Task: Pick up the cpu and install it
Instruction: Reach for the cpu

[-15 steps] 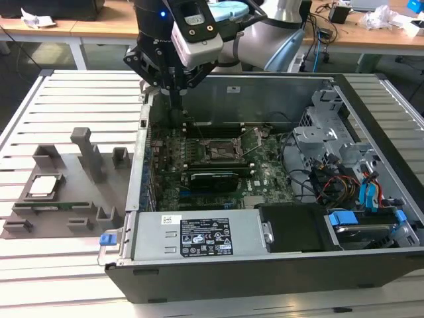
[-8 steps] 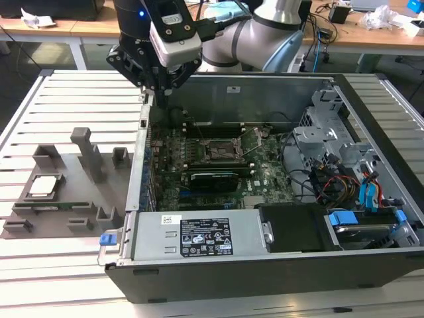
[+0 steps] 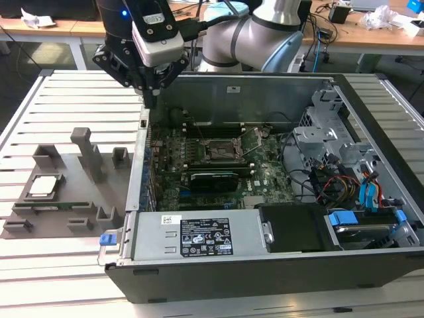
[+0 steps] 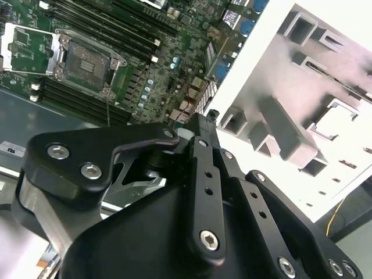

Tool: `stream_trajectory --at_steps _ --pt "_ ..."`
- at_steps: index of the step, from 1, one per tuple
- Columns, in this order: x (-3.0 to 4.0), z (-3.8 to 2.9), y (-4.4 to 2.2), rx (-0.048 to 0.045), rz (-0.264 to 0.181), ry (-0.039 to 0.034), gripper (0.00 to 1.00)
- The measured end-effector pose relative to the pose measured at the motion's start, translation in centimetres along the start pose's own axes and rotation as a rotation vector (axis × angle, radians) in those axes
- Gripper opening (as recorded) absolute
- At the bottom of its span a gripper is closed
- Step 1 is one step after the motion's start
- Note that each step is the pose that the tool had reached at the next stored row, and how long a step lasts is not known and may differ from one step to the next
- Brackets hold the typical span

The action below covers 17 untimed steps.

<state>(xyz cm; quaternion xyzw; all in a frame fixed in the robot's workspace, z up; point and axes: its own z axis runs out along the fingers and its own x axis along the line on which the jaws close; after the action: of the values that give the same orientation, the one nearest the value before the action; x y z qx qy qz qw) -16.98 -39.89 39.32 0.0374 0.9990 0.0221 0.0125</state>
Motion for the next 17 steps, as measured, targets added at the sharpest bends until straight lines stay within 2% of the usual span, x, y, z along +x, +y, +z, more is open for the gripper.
stream_trajectory --at_steps 17 --pt "2.8 -0.07 -0.2 0.0 0.0 -0.0001 0.11"
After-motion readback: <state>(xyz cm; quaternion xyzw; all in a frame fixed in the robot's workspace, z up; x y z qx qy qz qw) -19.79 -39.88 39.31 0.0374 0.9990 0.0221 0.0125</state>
